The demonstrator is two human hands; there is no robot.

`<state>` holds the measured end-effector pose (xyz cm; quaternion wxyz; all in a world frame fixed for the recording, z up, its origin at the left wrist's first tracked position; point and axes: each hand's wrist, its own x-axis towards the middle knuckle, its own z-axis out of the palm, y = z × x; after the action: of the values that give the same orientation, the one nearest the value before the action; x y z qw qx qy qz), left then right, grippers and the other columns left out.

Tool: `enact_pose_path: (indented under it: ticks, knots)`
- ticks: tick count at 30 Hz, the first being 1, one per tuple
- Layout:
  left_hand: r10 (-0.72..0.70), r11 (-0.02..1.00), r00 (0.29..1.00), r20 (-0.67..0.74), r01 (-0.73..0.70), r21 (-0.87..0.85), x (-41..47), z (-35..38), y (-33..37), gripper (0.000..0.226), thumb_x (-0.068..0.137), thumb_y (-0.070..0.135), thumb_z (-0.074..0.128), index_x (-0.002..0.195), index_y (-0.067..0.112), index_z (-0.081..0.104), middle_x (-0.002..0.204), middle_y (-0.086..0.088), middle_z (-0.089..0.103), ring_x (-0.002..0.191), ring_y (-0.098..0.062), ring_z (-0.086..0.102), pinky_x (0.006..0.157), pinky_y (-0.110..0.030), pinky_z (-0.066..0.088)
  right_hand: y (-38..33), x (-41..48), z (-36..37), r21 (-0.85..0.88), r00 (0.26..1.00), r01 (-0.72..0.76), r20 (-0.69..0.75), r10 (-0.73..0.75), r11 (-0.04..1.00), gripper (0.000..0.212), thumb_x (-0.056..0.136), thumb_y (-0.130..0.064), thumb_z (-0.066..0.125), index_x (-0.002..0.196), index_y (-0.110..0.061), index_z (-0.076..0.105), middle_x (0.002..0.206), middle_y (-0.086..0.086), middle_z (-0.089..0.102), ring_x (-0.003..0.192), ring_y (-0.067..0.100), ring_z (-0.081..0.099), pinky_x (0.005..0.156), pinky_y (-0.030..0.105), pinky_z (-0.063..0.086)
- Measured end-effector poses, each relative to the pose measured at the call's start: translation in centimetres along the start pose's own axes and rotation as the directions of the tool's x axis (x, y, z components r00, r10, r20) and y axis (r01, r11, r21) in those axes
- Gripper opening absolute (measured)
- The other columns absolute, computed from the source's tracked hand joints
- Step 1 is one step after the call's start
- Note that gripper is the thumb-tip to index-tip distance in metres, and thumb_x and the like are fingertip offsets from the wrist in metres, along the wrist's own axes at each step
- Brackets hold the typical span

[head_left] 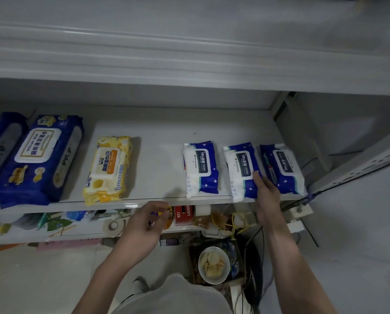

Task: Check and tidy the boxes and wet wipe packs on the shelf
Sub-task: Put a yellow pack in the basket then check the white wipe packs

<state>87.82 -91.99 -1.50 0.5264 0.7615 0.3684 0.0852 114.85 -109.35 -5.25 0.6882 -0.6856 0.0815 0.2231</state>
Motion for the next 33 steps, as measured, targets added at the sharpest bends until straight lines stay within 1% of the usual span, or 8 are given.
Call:
enact_pose_path:
  ticks: [4,10,15,18,23,25,28,33]
  knots:
    - [-0.007,1.000,1.000,-0.011,0.007,0.005,0.1,0.8,0.3,0.014,0.099,0.024,0.059,0.110,0.031,0.064,0.107,0.009,0.070,0.099,-0.008,0.066,0.082,-0.030,0.054,0.2,1.3,0.1,-0.091,0.999,-0.014,-0.048,0.009,0.996,0.013,0.100,-0.038,0.066,0.102,-0.025,0.065,0.115,0.004,0.072,0.107,0.022,0.070,0.101,0.045,0.056]
    - [-0.007,0.998,1.000,-0.018,0.008,0.055,0.3,1.7,0.4,0.016,0.099,0.026,0.060,0.113,0.030,0.066,0.106,0.011,0.071,0.095,-0.003,0.066,0.074,-0.018,0.050,0.4,1.7,0.6,-0.307,0.990,0.095,-0.068,-0.121,0.947,0.032,0.105,-0.039,0.056,0.123,-0.014,0.063,0.120,0.004,0.067,0.106,0.019,0.064,0.094,0.036,0.053]
    - [-0.014,1.000,1.000,-0.011,0.014,0.021,0.5,1.9,0.3,0.015,0.100,0.026,0.058,0.112,0.031,0.065,0.108,0.011,0.071,0.097,-0.003,0.065,0.074,-0.018,0.049,-0.3,2.1,-0.3,-0.688,0.876,0.335,-0.025,-0.482,0.644,0.059,0.101,-0.057,0.042,0.116,-0.007,0.069,0.113,0.010,0.072,0.105,0.029,0.067,0.093,0.044,0.057]
    - [-0.018,1.000,1.000,-0.013,0.018,0.004,0.5,1.9,0.3,0.014,0.100,0.025,0.058,0.111,0.032,0.064,0.109,0.008,0.070,0.100,-0.008,0.066,0.076,-0.021,0.051,-2.7,3.6,-1.1,-0.814,0.773,0.305,-0.092,-0.628,0.494,0.052,0.096,-0.039,0.060,0.126,0.003,0.064,0.121,0.026,0.067,0.112,0.043,0.060,0.097,0.047,0.048]
    - [-0.023,1.000,1.000,-0.015,0.023,-0.020,-0.1,1.4,0.4,0.014,0.100,0.023,0.058,0.105,0.035,0.063,0.106,0.010,0.069,0.097,-0.007,0.066,0.077,-0.021,0.052,-6.2,6.3,-2.8,-0.926,0.947,-0.067,-0.177,-0.269,0.373,0.096,0.084,-0.053,0.078,0.146,0.007,0.037,0.150,0.031,0.042,0.140,0.046,0.040,0.116,0.052,0.033]
    - [-0.024,1.000,0.999,-0.020,0.024,-0.018,-0.3,1.1,0.6,0.013,0.100,0.024,0.057,0.106,0.033,0.063,0.105,0.014,0.068,0.096,0.000,0.064,0.073,-0.013,0.048,-6.3,7.0,-3.8,-0.894,0.974,-0.098,-0.177,-0.143,0.436,0.096,0.084,-0.053,0.078,0.149,0.003,0.036,0.149,0.028,0.048,0.137,0.043,0.049,0.112,0.051,0.042]
    - [-0.039,0.999,0.999,-0.018,0.038,-0.023,-0.5,0.5,0.5,0.012,0.101,0.027,0.057,0.110,0.032,0.063,0.106,0.015,0.068,0.097,0.002,0.063,0.074,-0.012,0.049,-6.4,6.0,-4.4,-0.798,0.956,-0.088,-0.235,-0.174,0.596,0.076,0.083,-0.048,0.081,0.136,0.002,0.056,0.131,0.024,0.067,0.114,0.038,0.068,0.091,0.045,0.059]
    - [-0.057,0.995,0.998,-0.009,0.056,-0.078,-0.2,-0.9,1.1,0.015,0.101,0.030,0.056,0.114,0.032,0.063,0.106,0.014,0.068,0.096,-0.004,0.066,0.076,-0.022,0.052,-8.0,-0.6,-2.0,-0.446,0.916,0.175,-0.253,-0.311,0.878,0.062,0.087,-0.034,0.082,0.136,-0.003,0.061,0.118,0.009,0.067,0.098,0.023,0.065,0.089,0.033,0.052]
